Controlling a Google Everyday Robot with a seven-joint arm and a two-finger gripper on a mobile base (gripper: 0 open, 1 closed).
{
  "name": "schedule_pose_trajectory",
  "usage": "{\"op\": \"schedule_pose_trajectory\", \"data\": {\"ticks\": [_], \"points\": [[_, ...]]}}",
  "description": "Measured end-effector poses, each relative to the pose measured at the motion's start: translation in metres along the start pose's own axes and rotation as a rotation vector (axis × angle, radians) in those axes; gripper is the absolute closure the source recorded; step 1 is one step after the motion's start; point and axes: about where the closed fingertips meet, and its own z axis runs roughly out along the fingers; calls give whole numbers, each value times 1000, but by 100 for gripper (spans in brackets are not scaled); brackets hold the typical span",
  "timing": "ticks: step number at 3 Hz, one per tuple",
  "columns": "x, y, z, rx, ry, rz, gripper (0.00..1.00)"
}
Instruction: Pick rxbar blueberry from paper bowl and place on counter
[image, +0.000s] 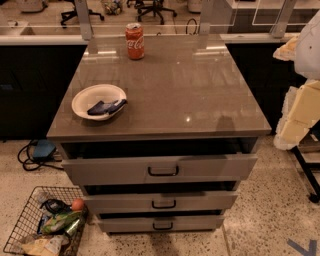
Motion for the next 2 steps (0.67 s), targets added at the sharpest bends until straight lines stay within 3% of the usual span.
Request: {"op": "schedule_pose_trajectory", "data": {"ticks": [2], "points": [[-23, -23, 12, 18, -57, 33, 0]]}}
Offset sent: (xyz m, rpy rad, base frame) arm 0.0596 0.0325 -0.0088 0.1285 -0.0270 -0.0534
